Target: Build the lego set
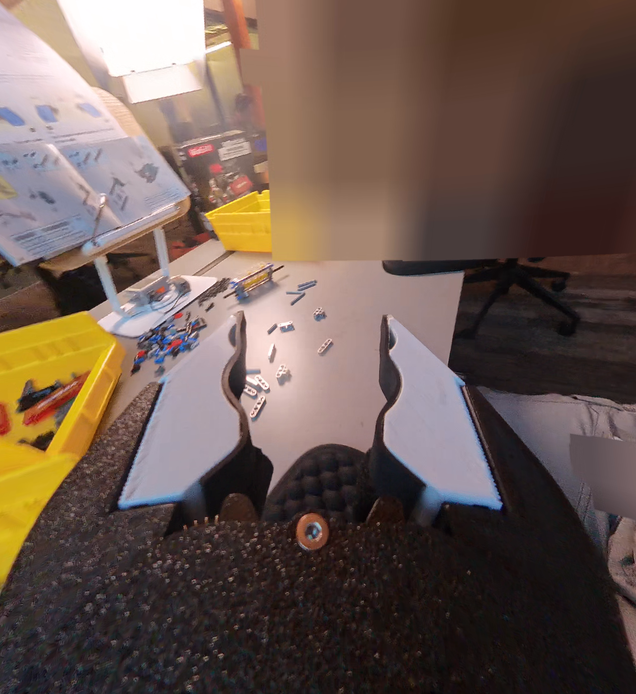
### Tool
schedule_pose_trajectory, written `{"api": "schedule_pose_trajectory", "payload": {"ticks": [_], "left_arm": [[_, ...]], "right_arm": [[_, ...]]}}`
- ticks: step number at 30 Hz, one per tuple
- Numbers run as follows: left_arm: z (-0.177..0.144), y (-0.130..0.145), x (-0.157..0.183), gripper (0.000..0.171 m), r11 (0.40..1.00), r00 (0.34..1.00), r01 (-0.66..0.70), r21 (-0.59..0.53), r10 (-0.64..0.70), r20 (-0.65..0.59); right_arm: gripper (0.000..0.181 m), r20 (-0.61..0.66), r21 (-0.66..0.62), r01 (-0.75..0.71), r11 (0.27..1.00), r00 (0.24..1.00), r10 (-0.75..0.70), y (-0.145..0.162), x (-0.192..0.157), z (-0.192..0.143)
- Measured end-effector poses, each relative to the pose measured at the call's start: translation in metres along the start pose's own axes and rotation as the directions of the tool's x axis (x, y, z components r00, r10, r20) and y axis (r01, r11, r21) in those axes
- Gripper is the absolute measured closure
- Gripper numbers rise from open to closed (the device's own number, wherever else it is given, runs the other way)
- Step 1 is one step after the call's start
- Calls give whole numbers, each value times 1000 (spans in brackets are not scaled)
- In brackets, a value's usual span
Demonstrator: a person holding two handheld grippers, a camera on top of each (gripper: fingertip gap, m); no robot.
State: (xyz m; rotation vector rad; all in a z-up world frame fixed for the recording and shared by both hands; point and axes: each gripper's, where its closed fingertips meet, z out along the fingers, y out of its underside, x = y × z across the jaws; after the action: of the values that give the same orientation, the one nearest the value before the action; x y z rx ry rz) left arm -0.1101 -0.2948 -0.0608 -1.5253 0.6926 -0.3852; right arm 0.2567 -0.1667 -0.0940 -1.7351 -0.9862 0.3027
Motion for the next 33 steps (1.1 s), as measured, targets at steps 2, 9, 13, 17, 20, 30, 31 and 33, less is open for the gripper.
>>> {"api": "schedule_pose_trajectory", "payload": {"ticks": [2,9,13,17,20,30,31,33], "left_arm": [[7,-9,-17,101,1000,991,-16,27,19,-130],[23,-42,-59,102,998,916,42,46,-20,-400],[14,-68,-91,102,962,927,251,-112,-272,-259],[-13,-119,-102,103,837,850,488,-248,-520,-86],[-32,-163,-107,102,795,830,512,-324,-555,-51],[-147,-213,-161,102,885,876,381,-268,-438,-200],[-174,-206,-163,102,890,876,374,-262,-432,-217],[-231,-185,-165,104,900,878,355,-253,-414,-239]], "right_arm": [[98,22,-3,-11,1000,1000,11,-20,-5,37],[89,60,-96,-35,995,997,41,-107,-34,115],[87,75,-160,-118,980,989,131,-150,-36,100],[88,25,-172,-247,953,967,255,-205,-18,47],[89,-14,-158,-282,946,959,283,-235,-14,14],[87,-206,-137,-368,920,919,336,-287,-133,-21],[86,-235,-137,-380,915,910,342,-292,-155,-23],[86,-290,-119,-426,897,879,379,-305,-206,-27]]}}
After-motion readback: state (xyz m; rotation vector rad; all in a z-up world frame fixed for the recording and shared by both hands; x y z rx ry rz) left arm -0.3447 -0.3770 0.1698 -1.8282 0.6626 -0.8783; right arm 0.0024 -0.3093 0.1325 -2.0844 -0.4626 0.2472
